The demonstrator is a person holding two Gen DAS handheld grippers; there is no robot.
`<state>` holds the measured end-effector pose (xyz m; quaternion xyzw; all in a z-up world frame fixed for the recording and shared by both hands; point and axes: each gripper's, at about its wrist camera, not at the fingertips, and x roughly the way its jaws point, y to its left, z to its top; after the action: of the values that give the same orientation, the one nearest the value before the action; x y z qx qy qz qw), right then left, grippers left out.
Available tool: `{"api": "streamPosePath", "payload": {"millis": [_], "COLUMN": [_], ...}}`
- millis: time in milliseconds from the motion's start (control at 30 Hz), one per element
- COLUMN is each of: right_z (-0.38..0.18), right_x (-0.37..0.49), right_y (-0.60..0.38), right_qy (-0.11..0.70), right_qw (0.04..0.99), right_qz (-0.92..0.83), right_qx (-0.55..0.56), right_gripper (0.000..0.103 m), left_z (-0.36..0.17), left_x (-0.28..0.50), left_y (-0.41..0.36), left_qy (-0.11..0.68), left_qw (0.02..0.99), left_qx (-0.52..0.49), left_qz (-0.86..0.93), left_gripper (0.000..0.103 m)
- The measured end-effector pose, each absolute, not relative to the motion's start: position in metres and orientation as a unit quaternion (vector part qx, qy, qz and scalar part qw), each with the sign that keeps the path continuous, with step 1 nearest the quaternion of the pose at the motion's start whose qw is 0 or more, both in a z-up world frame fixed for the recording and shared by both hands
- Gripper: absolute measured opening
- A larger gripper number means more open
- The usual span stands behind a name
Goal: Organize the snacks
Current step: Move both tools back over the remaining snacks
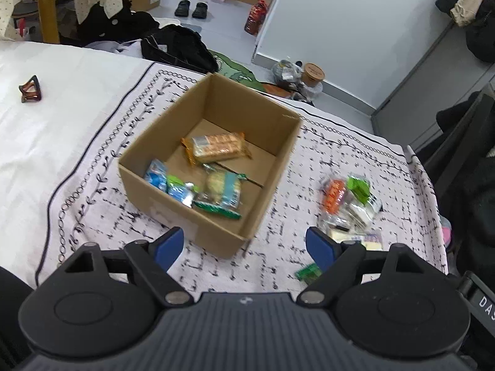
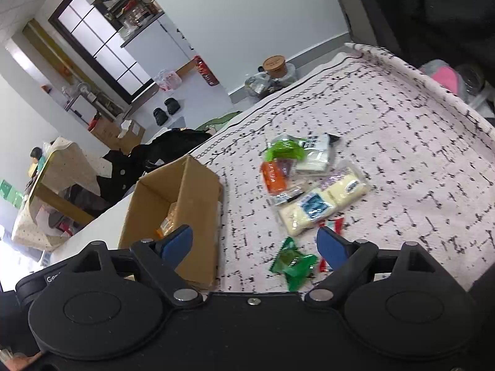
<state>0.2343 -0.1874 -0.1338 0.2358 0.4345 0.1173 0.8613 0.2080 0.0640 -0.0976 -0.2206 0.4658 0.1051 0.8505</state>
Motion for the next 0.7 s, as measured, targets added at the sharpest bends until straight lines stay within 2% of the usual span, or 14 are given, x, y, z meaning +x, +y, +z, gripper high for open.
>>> {"api": "streamPosePath", "payload": {"millis": [367, 700], "right_z": [-0.146, -0.168], "right_x": [0.231, 0.235], "right_y": [-0.221, -0.240], "right_qy": [0.443, 0.458], "right_qw": [0.856, 0.853], "right_qz": [0.098, 0.083], "right_qx": [0.248, 0.234], "right_gripper": [0.080, 0.079], "left_z": [-0.105, -0.120], "left_x": [0.209, 0.219], "left_y": [0.030, 0.000], "left_qy": [0.471, 0.483], "left_qw": [0.850, 0.847], "left_qx": [-0.221, -0.214], "left_qz": [0.083, 0.067], "left_gripper": [0.085, 0.083]}}
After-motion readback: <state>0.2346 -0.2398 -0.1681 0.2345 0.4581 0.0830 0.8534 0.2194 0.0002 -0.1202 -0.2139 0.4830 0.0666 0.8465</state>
